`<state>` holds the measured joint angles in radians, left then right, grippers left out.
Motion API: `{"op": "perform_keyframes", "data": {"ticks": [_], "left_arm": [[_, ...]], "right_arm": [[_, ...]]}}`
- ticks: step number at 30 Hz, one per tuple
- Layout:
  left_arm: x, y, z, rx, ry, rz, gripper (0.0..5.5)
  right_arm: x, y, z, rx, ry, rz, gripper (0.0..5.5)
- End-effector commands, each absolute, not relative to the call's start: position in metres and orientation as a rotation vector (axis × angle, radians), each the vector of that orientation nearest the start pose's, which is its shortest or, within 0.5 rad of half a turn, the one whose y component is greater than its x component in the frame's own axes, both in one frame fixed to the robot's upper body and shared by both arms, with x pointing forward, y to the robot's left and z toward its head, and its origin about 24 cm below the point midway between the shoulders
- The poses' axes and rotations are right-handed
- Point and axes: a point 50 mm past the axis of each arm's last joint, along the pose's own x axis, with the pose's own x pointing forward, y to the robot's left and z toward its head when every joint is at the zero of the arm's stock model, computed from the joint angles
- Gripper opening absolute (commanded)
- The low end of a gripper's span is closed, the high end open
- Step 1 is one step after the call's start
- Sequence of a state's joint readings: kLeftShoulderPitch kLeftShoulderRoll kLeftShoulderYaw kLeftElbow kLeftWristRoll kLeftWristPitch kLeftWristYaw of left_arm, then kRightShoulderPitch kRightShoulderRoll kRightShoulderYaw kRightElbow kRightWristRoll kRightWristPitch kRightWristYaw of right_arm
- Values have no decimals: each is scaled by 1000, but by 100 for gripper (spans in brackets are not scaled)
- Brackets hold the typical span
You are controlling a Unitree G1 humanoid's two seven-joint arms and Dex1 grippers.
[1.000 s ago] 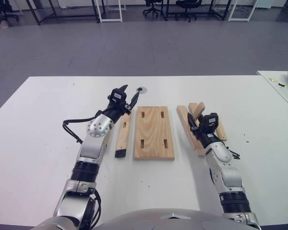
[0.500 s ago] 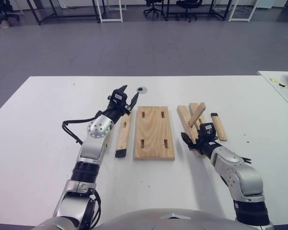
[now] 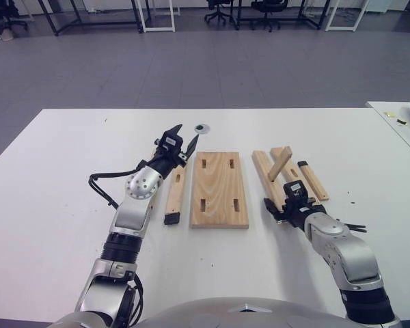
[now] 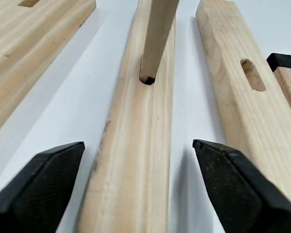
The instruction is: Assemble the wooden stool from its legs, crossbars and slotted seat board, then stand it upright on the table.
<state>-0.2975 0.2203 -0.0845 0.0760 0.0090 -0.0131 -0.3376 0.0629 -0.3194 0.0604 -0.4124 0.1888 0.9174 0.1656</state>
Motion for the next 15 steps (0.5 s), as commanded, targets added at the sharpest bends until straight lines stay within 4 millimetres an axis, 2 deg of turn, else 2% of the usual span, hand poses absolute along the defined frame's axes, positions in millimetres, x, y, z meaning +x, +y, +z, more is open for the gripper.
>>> {"op": "perform_keyframes", "data": {"ticks": [1,7,10,12,15], "left_arm": [[302,136,103,300,-190,-460,277],[304,136,100,284,-172,-458,277],[305,135,96,191,-123,-456,277],[306,135,96,57,-91,-453,277],[309,138,100,-427,-11,-496,277]], "right_arm": [[216,-174,33,-23,643,221,383],[218,-178,28,-103,643,216,265],[223,-182,28,-153,610,235,207],[232,-183,36,-198,517,288,207],[247,-186,55,-229,310,424,207]]}}
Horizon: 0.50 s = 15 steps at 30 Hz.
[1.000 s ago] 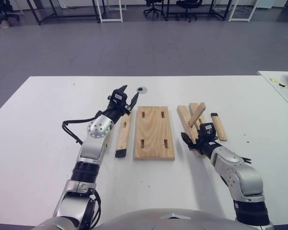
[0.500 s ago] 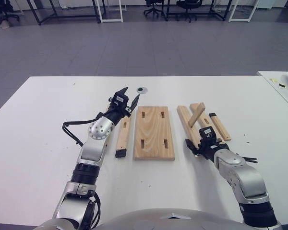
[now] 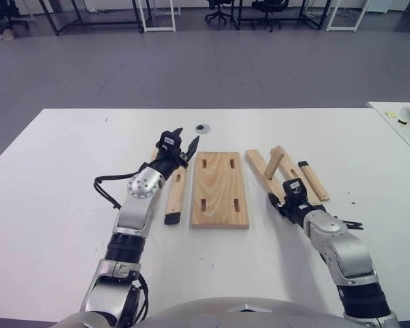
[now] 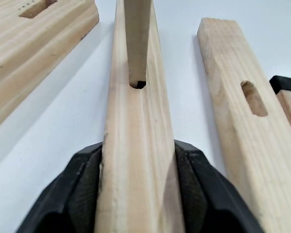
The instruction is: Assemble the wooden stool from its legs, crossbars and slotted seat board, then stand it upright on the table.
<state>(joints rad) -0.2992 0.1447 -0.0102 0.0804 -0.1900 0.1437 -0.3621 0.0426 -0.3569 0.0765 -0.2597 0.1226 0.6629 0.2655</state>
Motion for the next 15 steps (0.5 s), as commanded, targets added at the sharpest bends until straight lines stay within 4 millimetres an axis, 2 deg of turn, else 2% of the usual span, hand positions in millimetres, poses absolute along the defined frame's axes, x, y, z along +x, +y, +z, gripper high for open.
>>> {"op": "perform_keyframes", "data": {"ticks": [1,2,4,7,9,12,15], "left_arm": [[308,138,102,-573,7,-539,277],[306,137,104,-704,24,-587,277],[301,134,110,-861,46,-690,277],[298,126,120,-961,66,-786,277],[299,123,127,-1001,59,-801,277],[299,126,139,-1060,17,-815,277],[295,130,142,-1052,-4,-794,227]], "right_arm": [[251,-185,62,-235,248,467,207],[255,-181,71,-236,186,512,207],[260,-170,88,-236,72,613,207],[259,-144,107,-236,-47,782,207],[253,-132,111,-262,-72,873,207],[246,-127,110,-287,-74,926,207],[247,-129,113,-277,-83,915,207]]}}
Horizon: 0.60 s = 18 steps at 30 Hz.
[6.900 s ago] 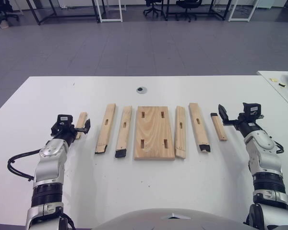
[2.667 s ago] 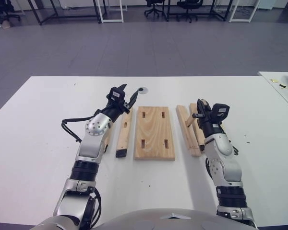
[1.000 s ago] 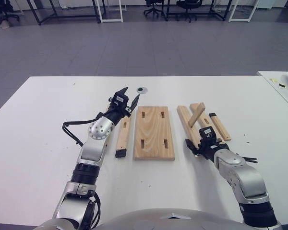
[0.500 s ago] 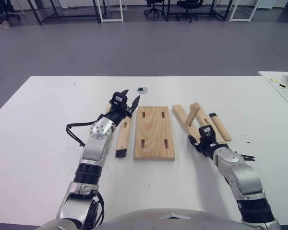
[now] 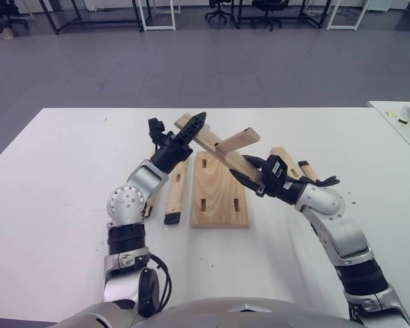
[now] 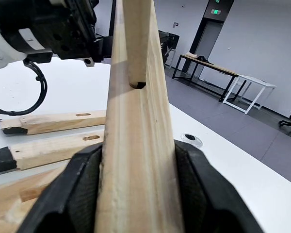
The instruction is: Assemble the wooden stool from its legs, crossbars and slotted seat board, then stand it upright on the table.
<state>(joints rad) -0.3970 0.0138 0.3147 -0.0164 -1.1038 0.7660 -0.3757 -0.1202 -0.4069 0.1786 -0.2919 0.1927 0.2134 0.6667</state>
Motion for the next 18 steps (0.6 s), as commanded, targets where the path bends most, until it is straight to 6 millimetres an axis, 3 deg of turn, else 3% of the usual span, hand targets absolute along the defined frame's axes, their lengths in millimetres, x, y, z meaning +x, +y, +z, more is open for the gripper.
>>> {"op": "perform_keyframes", "data": {"ticks": [1,8,14,16,18], "left_arm": [[293,132,141,-1044,-1,-787,215],[279,133,125,-1015,69,-679,107],[276,144,134,-999,18,-561,104],[272,152,137,-991,5,-479,102],[257,158,138,-978,17,-386,101]], "right_arm": [[247,-129,114,-275,-84,912,207],[243,-128,116,-271,-96,952,207],[239,-128,110,-266,-57,975,207],[236,-134,99,-264,16,938,262],[231,-154,85,-271,91,831,302]]}}
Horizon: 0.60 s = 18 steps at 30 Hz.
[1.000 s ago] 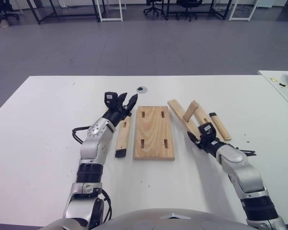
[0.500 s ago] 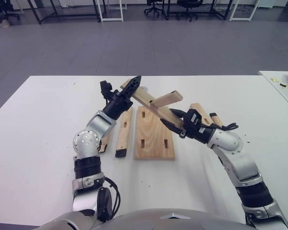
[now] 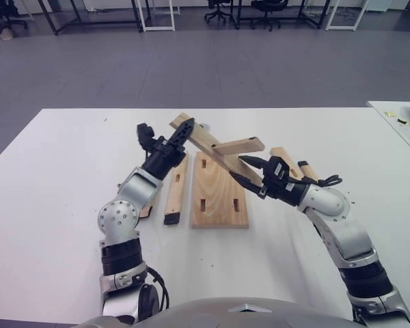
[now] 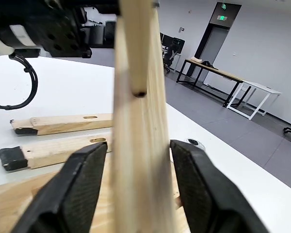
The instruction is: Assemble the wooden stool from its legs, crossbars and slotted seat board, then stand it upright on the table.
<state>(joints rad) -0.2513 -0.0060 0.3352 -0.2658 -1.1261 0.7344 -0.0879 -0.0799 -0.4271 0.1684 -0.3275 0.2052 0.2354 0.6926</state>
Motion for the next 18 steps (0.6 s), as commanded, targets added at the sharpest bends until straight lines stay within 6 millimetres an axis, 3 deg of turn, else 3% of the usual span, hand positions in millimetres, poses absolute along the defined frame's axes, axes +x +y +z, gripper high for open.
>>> {"op": "perform_keyframes", "data": {"ticks": [1,3,5,10,14,18], "left_arm": [[248,160,141,-966,17,-342,101],[226,159,153,-935,7,-261,101],[213,157,160,-898,24,-205,101],[207,160,167,-811,74,-147,101],[213,172,156,-697,94,-97,101],[207,172,159,-638,75,-90,101]], "right_arm": [[227,-168,79,-270,120,759,318],[221,-199,68,-272,156,578,330],[216,-216,61,-271,168,436,330],[209,-222,45,-270,167,270,330],[210,-208,45,-192,127,306,330],[219,-232,61,-182,92,271,330]]}}
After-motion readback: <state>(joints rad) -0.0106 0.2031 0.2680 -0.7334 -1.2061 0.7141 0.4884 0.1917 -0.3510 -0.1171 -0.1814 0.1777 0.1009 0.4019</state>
